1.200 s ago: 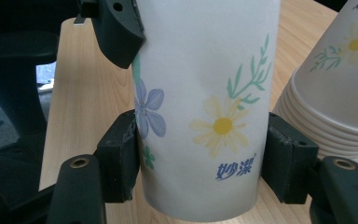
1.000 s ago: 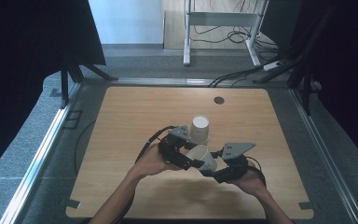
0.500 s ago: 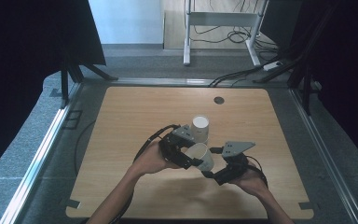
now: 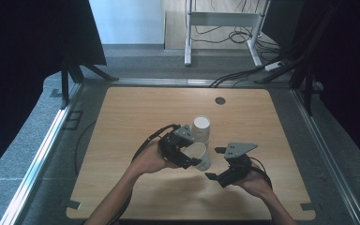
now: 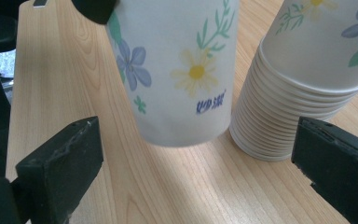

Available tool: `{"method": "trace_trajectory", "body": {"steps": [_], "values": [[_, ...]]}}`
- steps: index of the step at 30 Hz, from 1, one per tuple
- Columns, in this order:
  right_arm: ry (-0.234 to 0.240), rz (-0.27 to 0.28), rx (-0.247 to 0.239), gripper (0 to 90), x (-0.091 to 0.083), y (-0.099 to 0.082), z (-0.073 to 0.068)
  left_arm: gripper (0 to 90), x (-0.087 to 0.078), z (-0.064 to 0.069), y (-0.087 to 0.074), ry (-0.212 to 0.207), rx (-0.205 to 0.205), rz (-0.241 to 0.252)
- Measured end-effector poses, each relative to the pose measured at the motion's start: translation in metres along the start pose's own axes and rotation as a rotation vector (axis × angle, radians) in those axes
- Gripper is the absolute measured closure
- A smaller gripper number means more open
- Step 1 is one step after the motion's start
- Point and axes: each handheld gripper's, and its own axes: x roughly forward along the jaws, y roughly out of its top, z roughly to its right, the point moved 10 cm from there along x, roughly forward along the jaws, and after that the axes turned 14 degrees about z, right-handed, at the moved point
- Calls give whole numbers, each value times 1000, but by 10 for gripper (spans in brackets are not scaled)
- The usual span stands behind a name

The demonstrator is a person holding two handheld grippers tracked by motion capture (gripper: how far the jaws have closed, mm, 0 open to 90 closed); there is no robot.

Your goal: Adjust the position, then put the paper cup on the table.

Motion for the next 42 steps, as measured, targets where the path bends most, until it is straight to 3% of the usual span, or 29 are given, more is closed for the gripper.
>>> {"method": "trace_trajectory", "body": {"steps": [28, 42], "values": [[-73, -43, 14, 0, -5, -12, 8, 321, -12, -15, -11, 75, -12, -90], [-117, -60, 26, 0, -12, -20, 13, 316, -22, -34, -23, 152, -38, -159]]}}
